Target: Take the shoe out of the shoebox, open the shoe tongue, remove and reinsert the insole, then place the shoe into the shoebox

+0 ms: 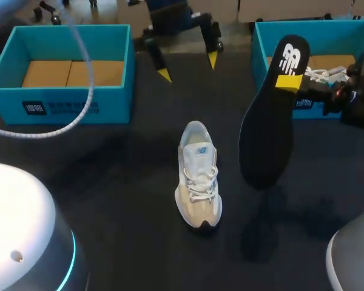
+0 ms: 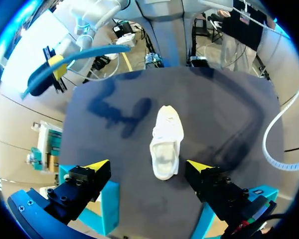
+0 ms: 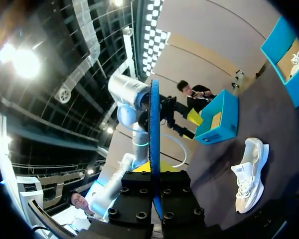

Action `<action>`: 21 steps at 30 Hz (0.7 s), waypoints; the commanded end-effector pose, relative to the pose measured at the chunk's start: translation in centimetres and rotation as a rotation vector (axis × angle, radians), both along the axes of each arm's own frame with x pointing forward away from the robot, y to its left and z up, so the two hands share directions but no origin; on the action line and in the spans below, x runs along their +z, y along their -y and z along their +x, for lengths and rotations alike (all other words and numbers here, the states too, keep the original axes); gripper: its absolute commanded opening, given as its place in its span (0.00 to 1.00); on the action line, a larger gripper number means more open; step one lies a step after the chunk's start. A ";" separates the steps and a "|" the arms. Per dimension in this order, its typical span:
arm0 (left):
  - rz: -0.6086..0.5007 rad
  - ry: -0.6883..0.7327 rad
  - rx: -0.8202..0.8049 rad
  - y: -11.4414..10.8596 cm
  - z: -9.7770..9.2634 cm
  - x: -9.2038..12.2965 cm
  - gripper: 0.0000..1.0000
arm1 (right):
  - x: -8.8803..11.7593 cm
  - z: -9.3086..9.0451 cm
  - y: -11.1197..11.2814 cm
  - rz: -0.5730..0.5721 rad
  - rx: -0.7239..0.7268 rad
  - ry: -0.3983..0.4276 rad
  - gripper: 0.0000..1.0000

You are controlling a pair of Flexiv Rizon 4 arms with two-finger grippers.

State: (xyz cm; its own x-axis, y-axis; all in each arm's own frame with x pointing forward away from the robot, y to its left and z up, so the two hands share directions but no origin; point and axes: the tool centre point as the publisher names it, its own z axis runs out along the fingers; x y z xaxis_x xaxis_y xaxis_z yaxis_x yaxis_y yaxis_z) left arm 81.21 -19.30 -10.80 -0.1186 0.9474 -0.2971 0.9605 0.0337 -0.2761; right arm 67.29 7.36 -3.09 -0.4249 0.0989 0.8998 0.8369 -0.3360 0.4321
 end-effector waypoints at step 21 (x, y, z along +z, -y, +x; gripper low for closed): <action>-0.257 -0.001 0.050 -1.0 -1.2 2.1 1.00 | -1.7 7.1 5.1 0.026 0.075 -0.220 0.00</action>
State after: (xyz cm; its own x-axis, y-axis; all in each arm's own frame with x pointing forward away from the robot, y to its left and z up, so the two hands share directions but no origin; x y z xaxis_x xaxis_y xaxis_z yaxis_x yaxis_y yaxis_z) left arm 80.26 -18.52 -8.44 -0.1589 0.8489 -0.5040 0.9580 0.0092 -0.2865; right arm 71.95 2.58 -4.97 -0.2463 0.0452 0.9682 0.8971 -0.3674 0.2453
